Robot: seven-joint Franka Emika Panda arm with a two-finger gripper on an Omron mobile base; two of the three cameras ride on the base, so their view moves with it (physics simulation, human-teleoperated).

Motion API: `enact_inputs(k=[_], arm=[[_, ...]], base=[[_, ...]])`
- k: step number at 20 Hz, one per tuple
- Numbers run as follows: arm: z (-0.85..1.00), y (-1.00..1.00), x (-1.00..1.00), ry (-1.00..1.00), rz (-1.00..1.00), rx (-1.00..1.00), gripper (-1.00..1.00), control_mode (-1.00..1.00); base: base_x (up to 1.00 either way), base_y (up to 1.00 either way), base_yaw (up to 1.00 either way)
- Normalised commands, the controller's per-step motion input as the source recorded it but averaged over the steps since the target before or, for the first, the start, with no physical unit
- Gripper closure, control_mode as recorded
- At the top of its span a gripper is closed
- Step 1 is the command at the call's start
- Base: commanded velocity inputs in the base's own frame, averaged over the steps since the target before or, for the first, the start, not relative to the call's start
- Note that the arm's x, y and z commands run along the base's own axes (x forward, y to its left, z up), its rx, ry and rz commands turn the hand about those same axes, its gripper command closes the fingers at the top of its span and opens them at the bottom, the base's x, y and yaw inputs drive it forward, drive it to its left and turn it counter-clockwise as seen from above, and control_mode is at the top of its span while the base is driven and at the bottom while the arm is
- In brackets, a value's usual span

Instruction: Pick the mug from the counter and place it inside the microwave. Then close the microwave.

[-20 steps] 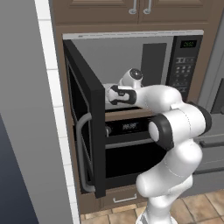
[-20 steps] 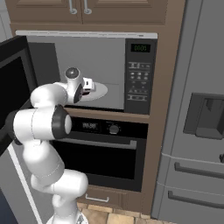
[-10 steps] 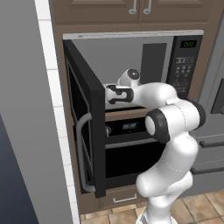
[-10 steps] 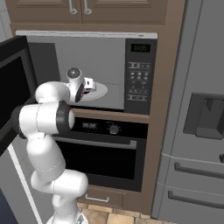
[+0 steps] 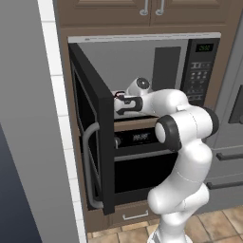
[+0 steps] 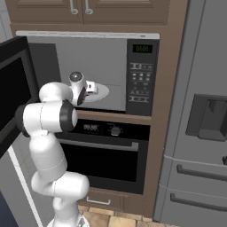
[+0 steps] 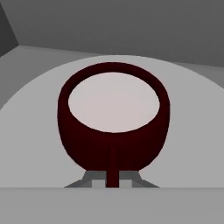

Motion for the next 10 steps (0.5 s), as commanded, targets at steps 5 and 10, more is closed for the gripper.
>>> enact_inputs(k=[5, 10], arm=[[-0.10, 0.00, 0.00, 0.01, 0.00, 0.00, 1.00, -1.00], [0.00, 0.00, 0.00, 0.00, 0.00, 0.00, -1.00, -1.00]], base=[[0.00, 0.00, 0.00], [0.00, 0.00, 0.00]])
